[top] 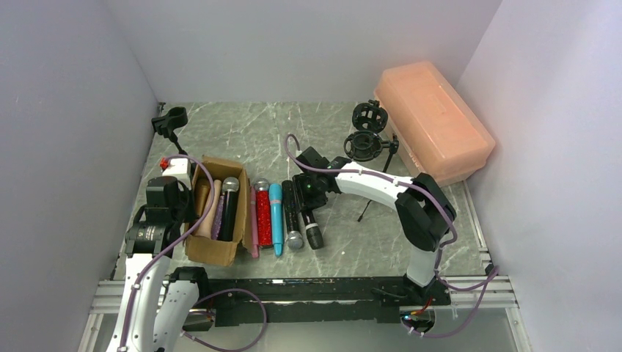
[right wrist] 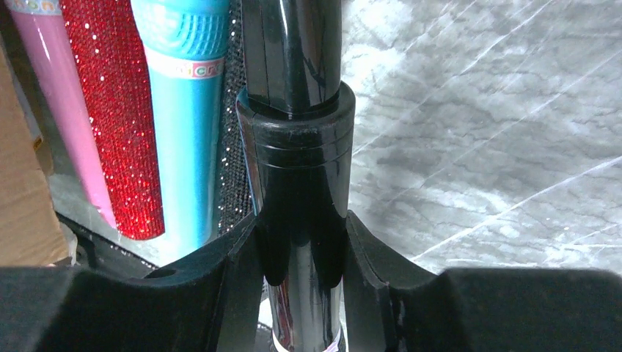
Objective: Attach the microphones to the stand
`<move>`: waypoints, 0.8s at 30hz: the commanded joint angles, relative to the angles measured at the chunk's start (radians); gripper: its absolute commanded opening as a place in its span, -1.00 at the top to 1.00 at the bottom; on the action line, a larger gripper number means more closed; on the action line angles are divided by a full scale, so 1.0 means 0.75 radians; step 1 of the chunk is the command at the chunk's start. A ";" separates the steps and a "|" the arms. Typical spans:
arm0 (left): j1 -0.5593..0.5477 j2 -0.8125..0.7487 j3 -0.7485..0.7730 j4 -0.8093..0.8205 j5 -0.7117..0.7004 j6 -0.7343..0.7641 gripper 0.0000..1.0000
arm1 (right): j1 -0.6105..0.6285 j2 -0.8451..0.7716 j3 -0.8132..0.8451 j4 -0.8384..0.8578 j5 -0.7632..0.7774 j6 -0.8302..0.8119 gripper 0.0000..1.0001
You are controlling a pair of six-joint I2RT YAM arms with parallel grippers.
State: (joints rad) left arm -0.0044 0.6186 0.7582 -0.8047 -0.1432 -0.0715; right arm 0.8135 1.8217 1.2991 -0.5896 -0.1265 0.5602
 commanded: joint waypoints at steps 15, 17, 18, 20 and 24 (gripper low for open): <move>0.002 -0.037 0.055 0.144 0.021 -0.009 1.00 | -0.029 0.120 0.000 0.181 0.105 0.088 0.34; 0.002 -0.035 0.058 0.143 0.023 -0.012 1.00 | -0.029 0.128 0.018 0.173 0.101 0.094 0.28; 0.002 -0.035 0.059 0.142 0.025 -0.013 1.00 | -0.028 0.132 0.026 0.168 0.101 0.100 0.21; 0.002 -0.035 0.062 0.140 0.026 -0.017 1.00 | -0.029 0.129 0.029 0.172 0.094 0.107 0.13; 0.002 -0.039 0.063 0.140 0.029 -0.021 1.00 | -0.029 0.115 0.036 0.160 0.092 0.116 -0.04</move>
State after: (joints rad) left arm -0.0044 0.6167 0.7582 -0.8051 -0.1360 -0.0715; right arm 0.7940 1.9217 1.2942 -0.4896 -0.0628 0.6289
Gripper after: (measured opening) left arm 0.023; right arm 0.491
